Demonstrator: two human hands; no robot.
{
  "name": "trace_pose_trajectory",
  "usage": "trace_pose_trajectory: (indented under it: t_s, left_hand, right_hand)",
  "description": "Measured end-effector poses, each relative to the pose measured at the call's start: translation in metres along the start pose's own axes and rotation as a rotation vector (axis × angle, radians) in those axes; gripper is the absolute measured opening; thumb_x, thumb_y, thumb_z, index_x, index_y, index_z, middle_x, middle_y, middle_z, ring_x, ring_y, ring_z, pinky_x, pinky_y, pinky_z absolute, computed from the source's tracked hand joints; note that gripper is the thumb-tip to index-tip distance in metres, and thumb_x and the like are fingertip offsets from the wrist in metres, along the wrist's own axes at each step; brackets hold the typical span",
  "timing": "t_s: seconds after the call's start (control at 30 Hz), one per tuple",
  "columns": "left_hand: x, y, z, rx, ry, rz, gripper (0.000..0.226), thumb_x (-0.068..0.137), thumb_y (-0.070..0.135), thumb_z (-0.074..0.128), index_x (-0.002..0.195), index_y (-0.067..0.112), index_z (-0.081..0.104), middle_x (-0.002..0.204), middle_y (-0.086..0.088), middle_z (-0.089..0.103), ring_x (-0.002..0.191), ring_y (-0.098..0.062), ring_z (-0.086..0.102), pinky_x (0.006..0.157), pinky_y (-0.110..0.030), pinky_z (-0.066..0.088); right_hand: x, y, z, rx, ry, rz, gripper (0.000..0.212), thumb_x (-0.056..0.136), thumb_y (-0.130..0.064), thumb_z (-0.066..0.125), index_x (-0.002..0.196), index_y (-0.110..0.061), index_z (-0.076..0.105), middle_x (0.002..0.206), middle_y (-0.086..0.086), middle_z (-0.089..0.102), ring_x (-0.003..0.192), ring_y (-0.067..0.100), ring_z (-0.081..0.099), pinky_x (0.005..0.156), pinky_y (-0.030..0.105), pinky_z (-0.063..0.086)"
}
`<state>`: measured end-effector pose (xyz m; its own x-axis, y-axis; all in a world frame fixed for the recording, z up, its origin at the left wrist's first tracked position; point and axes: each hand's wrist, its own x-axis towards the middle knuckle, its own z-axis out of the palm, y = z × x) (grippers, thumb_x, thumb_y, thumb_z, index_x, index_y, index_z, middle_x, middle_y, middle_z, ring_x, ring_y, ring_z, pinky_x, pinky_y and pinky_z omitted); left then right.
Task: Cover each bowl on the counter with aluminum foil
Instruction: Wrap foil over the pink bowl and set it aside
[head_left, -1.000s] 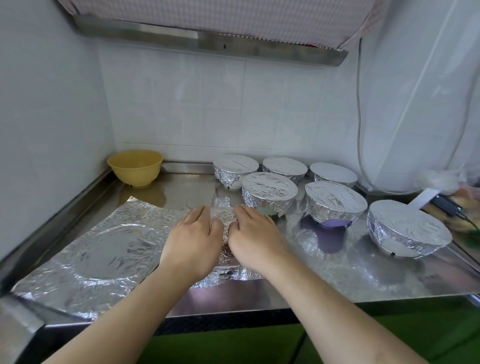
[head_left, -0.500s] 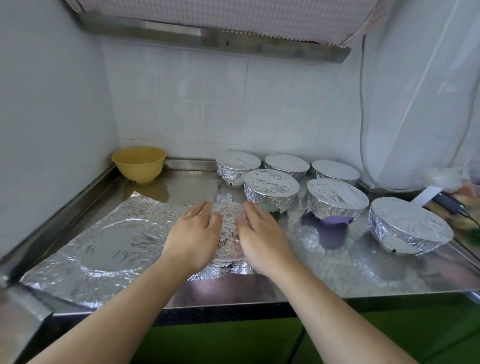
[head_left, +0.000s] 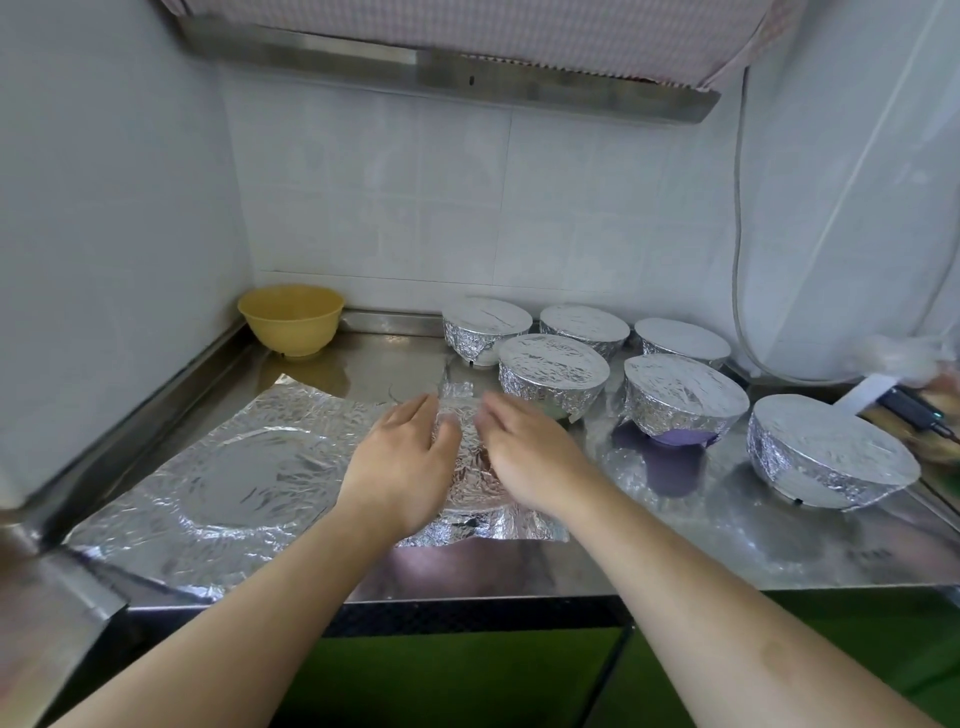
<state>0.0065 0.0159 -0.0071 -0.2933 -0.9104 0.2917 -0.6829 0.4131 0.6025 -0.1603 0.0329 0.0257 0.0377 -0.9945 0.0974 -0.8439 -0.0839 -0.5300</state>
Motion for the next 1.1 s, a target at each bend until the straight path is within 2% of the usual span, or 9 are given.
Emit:
trace_pose_trajectory:
  t_s: [0.17,0.27,0.4,0.57,0.73,0.8,0.87,1.03,1.1]
  left_hand:
    - [-0.001,-0.004,0.003,-0.040,0.066,-0.009,0.039,0.093,0.010,0.027,0.095,-0.005,0.063,0.107,-0.027,0.065,0.101,-0.050,0.064,0.084,-0.053,0.056]
    - [-0.006,0.006,0.002,-0.222,0.255,-0.146,0.041,0.110,0.021,0.033,0.136,0.004,0.061,0.148,-0.011,0.057,0.141,-0.032,0.047,0.108,-0.032,0.037]
    - [-0.013,0.014,0.000,-0.281,0.256,-0.203,0.045,0.112,0.025,0.036,0.152,0.014,0.051,0.161,0.001,0.045,0.148,-0.015,0.038,0.102,-0.013,0.024]
    - [-0.015,0.013,0.002,-0.293,0.252,-0.186,0.037,0.112,0.020,0.036,0.133,0.002,0.060,0.126,0.000,0.063,0.123,-0.014,0.045,0.082,-0.016,0.025]
    - [-0.010,0.017,0.002,-0.268,0.197,-0.215,0.035,0.110,0.026,0.035,0.121,0.016,0.066,0.144,-0.003,0.060,0.135,-0.025,0.049,0.099,-0.028,0.034]
    - [-0.008,0.017,0.003,-0.269,0.204,-0.225,0.031,0.109,0.026,0.035,0.097,0.012,0.059,0.118,-0.007,0.066,0.114,-0.032,0.056,0.091,-0.035,0.043]
    - [-0.008,0.018,0.001,-0.279,0.213,-0.226,0.032,0.109,0.026,0.035,0.085,0.015,0.053,0.094,0.000,0.061,0.092,-0.020,0.057,0.079,-0.025,0.042]
    - [-0.004,0.013,-0.003,-0.216,0.162,-0.181,0.034,0.108,0.027,0.037,0.079,0.012,0.043,0.078,-0.003,0.051,0.074,-0.015,0.047,0.069,-0.035,0.038]
    - [-0.002,0.011,-0.004,-0.159,0.149,-0.151,0.031,0.109,0.024,0.039,0.085,0.008,0.049,0.088,-0.007,0.058,0.087,-0.021,0.052,0.078,-0.042,0.041]
  right_hand:
    - [0.003,0.002,0.004,-0.046,-0.013,-0.030,0.047,0.116,-0.033,0.027,0.152,-0.013,0.050,0.160,0.003,0.047,0.149,0.020,0.037,0.117,0.031,0.030]
    - [-0.001,0.004,0.003,0.027,0.009,-0.030,0.047,0.117,-0.034,0.026,0.154,-0.018,0.050,0.161,-0.001,0.047,0.149,0.015,0.037,0.107,0.025,0.029]
    - [-0.008,0.007,0.007,0.353,0.171,0.054,0.045,0.113,-0.036,0.039,0.153,-0.021,0.054,0.146,-0.009,0.059,0.135,0.008,0.051,0.104,0.024,0.032]
    - [-0.018,0.012,0.022,0.575,0.330,0.098,0.047,0.111,-0.036,0.046,0.154,-0.019,0.053,0.156,-0.007,0.054,0.143,0.007,0.046,0.120,0.031,0.033]
    - [-0.019,0.018,0.026,0.709,0.357,0.162,0.042,0.113,-0.029,0.041,0.148,-0.015,0.060,0.152,0.000,0.059,0.135,0.002,0.054,0.102,0.019,0.037]
    - [-0.021,0.017,0.026,0.690,0.345,0.159,0.044,0.113,-0.029,0.039,0.152,-0.021,0.057,0.155,-0.009,0.055,0.143,0.004,0.046,0.107,0.019,0.030]
    - [-0.024,0.018,0.025,0.639,0.328,0.142,0.044,0.113,-0.028,0.038,0.153,-0.020,0.055,0.156,-0.009,0.053,0.143,0.005,0.044,0.108,0.019,0.028]
    - [-0.016,0.019,0.007,0.359,0.258,0.109,0.035,0.111,-0.037,0.038,0.105,-0.015,0.065,0.105,0.001,0.068,0.099,0.021,0.062,0.087,0.043,0.046]
    - [-0.004,0.018,-0.002,0.145,0.185,0.035,0.041,0.112,-0.042,0.034,0.138,-0.025,0.060,0.145,-0.007,0.058,0.136,0.017,0.052,0.112,0.038,0.040]
